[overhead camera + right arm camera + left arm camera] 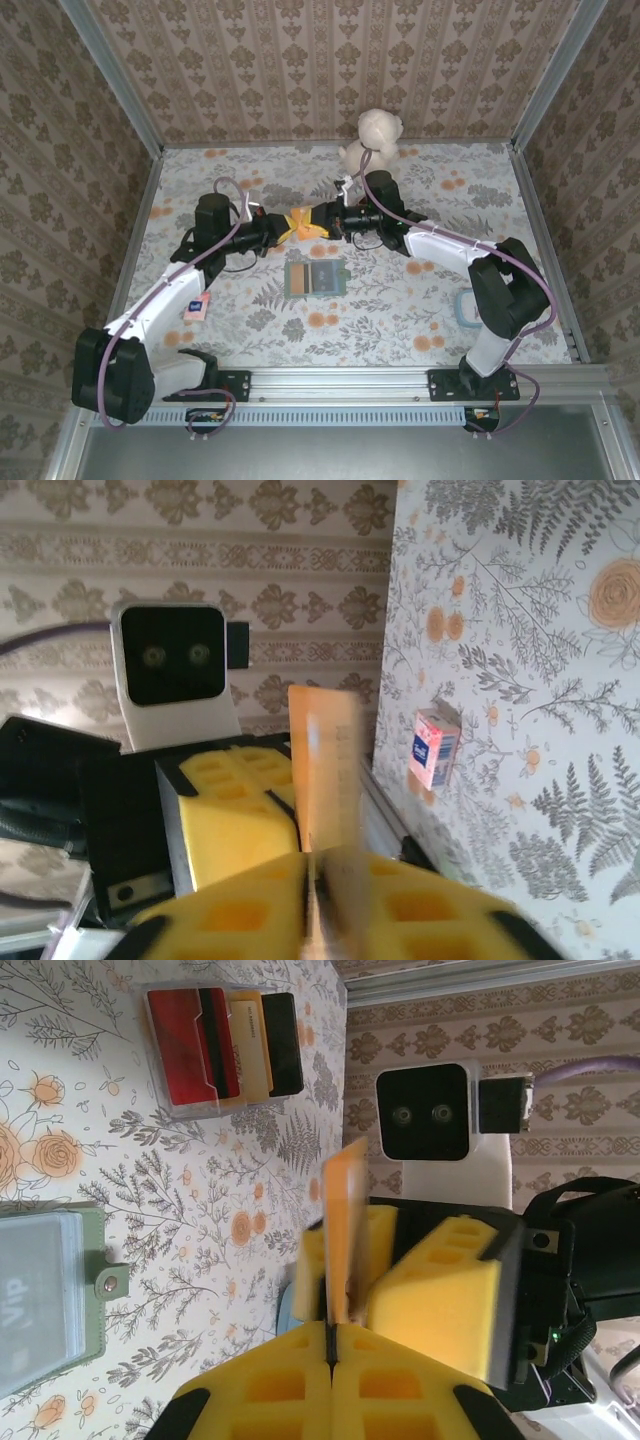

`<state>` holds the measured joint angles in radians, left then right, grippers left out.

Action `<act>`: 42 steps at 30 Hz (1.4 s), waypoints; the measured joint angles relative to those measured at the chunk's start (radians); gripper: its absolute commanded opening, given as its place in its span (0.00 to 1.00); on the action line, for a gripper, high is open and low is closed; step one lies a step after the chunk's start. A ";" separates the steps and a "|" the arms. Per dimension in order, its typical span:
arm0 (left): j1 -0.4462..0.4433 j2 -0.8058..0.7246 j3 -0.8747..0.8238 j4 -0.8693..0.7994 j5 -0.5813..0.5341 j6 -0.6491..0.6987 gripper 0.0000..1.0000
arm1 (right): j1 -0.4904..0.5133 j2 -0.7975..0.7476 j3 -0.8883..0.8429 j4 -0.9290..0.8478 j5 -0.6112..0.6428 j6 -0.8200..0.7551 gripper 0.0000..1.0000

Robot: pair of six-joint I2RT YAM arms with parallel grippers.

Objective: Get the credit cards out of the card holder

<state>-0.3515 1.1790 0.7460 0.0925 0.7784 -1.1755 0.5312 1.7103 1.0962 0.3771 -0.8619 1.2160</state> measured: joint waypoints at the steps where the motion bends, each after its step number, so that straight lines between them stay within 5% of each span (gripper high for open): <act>1: 0.000 0.000 0.000 -0.004 -0.001 -0.003 0.07 | -0.004 0.000 0.000 0.011 -0.008 0.008 0.02; 4: 0.002 0.002 0.000 -0.019 -0.002 0.000 0.34 | -0.008 0.000 -0.001 0.009 -0.013 0.005 0.00; 9: 0.006 0.004 0.037 -0.227 -0.088 0.093 0.61 | -0.052 0.000 0.049 -0.212 0.031 -0.183 0.00; 14: 0.006 0.023 0.075 -0.421 -0.215 0.210 0.75 | -0.128 -0.001 0.200 -0.569 0.255 -0.540 0.00; 20: 0.006 0.039 0.074 -0.528 -0.311 0.283 0.91 | -0.215 0.005 0.279 -0.786 0.531 -0.877 0.00; 30: 0.007 0.100 0.102 -0.565 -0.356 0.353 1.00 | -0.243 0.158 0.434 -0.927 0.732 -1.184 0.00; 42: 0.018 0.174 0.130 -0.549 -0.326 0.376 1.00 | -0.267 0.292 0.529 -1.020 0.766 -1.262 0.00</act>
<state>-0.3332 1.3533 0.8764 -0.4568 0.4526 -0.7994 0.2642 2.0026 1.6249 -0.6430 -0.0963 -0.0463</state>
